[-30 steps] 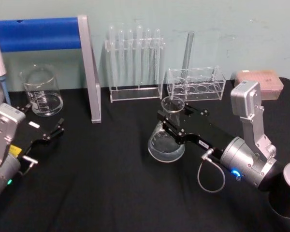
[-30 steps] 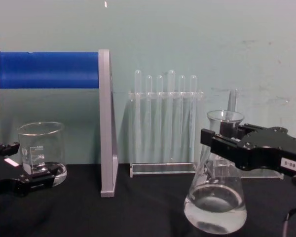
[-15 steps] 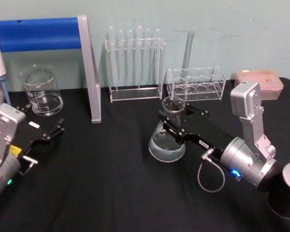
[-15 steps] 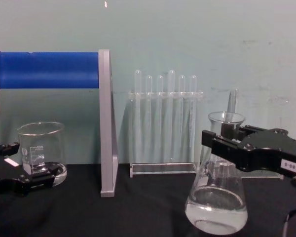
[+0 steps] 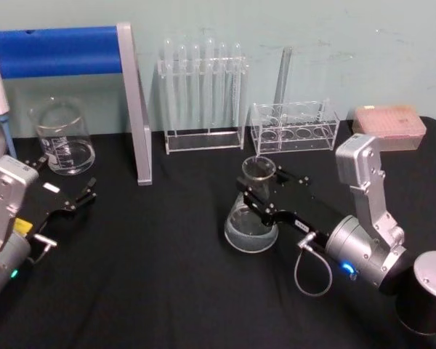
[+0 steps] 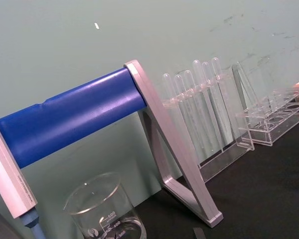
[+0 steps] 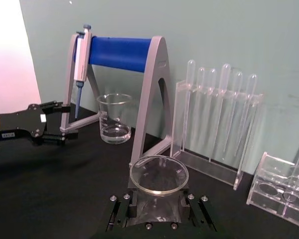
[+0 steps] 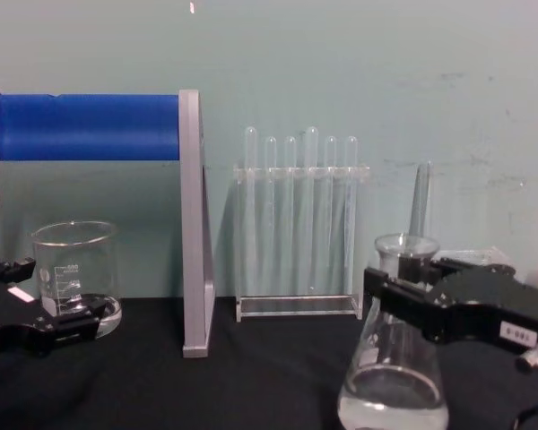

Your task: Grasp the erlenmeyer flask with one hand, shake it three times, then place it back.

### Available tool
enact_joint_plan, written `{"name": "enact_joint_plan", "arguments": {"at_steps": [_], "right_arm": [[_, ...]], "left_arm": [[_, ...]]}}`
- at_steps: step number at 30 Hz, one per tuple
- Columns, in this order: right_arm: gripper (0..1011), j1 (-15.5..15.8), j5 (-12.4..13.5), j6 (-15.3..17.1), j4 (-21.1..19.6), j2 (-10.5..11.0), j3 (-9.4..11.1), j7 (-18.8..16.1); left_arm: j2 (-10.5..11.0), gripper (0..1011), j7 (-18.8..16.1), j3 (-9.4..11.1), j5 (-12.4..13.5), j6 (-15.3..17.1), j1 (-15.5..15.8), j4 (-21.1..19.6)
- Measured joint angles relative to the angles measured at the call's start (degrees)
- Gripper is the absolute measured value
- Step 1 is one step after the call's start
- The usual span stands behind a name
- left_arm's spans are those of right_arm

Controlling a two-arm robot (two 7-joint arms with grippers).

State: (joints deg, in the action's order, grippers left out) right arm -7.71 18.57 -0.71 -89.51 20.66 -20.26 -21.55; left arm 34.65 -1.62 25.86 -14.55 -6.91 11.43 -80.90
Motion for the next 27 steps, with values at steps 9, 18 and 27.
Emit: {"name": "enact_joint_plan", "arguments": {"at_steps": [9,18,27], "right_arm": [[456,-0.1,-0.7,0.0,1.5,-0.6,-0.5,-0.1],[457,-0.2,-1.0,0.1,2.5,-1.0,-0.9,-0.2],[456,-0.3,-1.1,0.6,2.9,-1.2,-0.9,-0.4]], "left_arm": [[0.0,1001,0.0,0.0,0.0,0.0,0.0,0.0],[0.0,1001,0.0,0.0,0.0,0.0,0.0,0.0],[0.0,1001,0.0,0.0,0.0,0.0,0.0,0.0]]}}
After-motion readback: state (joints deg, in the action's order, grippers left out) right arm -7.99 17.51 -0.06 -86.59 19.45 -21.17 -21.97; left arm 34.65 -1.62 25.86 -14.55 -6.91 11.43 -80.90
